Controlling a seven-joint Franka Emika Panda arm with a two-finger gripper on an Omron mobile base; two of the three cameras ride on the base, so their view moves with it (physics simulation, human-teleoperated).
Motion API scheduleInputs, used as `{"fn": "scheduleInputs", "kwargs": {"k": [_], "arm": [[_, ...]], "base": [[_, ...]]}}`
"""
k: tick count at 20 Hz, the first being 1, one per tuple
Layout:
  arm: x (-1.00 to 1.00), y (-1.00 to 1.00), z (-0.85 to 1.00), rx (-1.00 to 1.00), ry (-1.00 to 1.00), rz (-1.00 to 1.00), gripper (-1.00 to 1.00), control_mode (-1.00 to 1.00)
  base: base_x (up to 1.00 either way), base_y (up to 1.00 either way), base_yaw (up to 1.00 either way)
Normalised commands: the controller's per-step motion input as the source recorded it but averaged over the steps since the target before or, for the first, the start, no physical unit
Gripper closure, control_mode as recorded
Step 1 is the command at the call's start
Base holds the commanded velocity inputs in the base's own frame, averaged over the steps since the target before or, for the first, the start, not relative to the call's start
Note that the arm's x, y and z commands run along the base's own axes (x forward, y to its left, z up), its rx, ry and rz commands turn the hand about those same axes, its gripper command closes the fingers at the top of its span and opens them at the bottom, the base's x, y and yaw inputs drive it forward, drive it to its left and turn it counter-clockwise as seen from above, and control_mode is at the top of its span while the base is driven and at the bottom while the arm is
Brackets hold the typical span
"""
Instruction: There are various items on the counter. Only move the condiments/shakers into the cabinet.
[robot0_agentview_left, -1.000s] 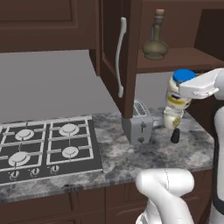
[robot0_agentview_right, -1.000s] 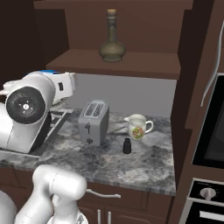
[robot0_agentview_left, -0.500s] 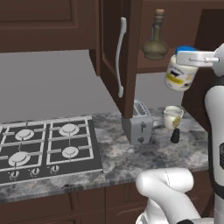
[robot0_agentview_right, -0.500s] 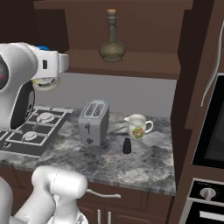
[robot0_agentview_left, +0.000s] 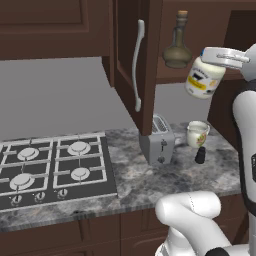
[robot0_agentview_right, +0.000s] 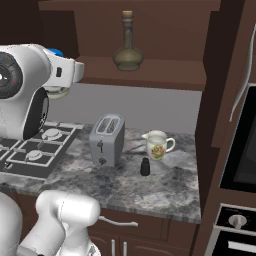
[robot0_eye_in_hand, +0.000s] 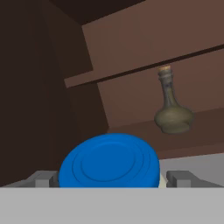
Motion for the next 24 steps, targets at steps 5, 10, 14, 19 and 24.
{"fn": "scheduleInputs", "kwargs": {"k": [5,10,14,19,24], "arm": [[0.54,0.00,0.04,0.00,0.00,-0.09,1.00,-1.00],[0.51,0.03,0.00,0.00,0.00,-0.07,1.00,-1.00],[0.48,0.11,0.00,0.00,0.00,-0.05,1.00,-1.00],[0.49,0.13,0.00,0.00,0.00,-0.04,1.00,-1.00],[0.57,0.08,0.00,0.00,0.03,0.00,1.00,-1.00]], "base": [[0.00,0.00,0.00],[0.00,0.00,0.00],[0.00,0.00,0.00],[0.00,0.00,0.00],[0.00,0.00,0.00]]}}
